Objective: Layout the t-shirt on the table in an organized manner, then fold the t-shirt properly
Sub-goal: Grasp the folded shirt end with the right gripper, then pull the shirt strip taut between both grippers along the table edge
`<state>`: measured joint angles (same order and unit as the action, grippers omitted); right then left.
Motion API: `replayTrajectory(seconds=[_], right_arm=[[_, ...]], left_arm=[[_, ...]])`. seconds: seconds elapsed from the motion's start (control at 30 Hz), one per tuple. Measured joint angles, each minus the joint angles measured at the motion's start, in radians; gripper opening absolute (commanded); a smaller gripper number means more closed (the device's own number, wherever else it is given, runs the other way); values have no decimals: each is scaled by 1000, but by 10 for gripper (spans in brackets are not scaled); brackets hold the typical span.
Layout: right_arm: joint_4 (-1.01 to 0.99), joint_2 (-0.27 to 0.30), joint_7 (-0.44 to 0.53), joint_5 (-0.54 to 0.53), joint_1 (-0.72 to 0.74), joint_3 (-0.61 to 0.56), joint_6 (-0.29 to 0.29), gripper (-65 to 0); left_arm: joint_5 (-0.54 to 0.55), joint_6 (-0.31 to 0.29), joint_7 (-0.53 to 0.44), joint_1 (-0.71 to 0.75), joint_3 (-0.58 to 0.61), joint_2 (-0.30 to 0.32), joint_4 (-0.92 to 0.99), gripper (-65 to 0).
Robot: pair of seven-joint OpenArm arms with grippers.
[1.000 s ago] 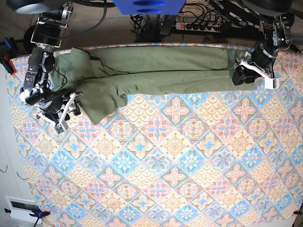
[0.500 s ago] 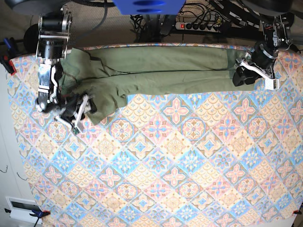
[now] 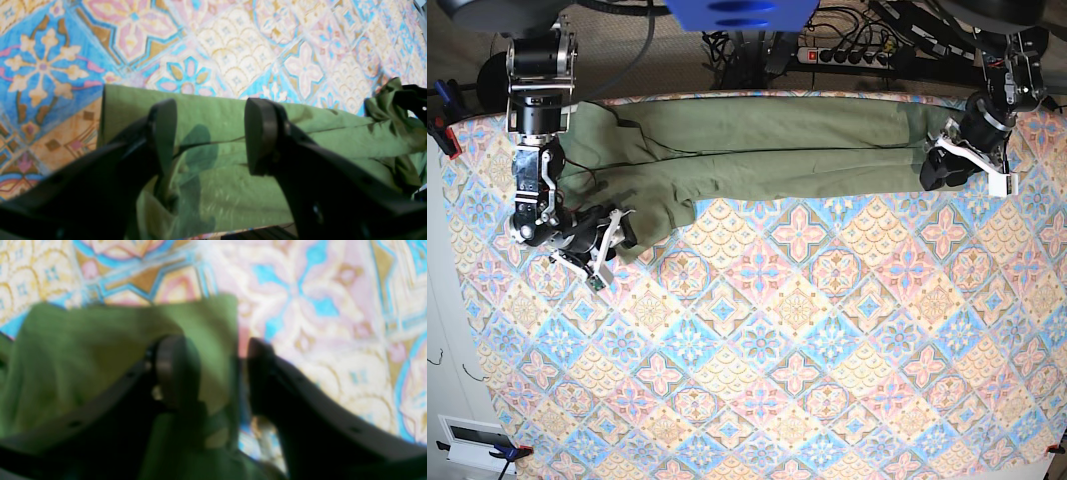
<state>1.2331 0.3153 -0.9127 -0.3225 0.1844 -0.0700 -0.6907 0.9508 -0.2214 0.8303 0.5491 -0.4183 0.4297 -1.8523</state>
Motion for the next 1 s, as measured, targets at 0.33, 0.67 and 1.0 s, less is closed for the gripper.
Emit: replayTrajectory(seconds=[0.33,0.67,1.0], right_arm=[[66,-5,-17,2,-36,2,-2,-644],[433,-7,-192,13,-193,166,-3,-646],[678,-9,-224,-174,-409,308,-7,-646]], left_arm=[[-1,0,3,0,0,0,3,-346],[1,-4,0,-1,0,1,31,-346],[0,4,2,-20,0,2,63,-346]])
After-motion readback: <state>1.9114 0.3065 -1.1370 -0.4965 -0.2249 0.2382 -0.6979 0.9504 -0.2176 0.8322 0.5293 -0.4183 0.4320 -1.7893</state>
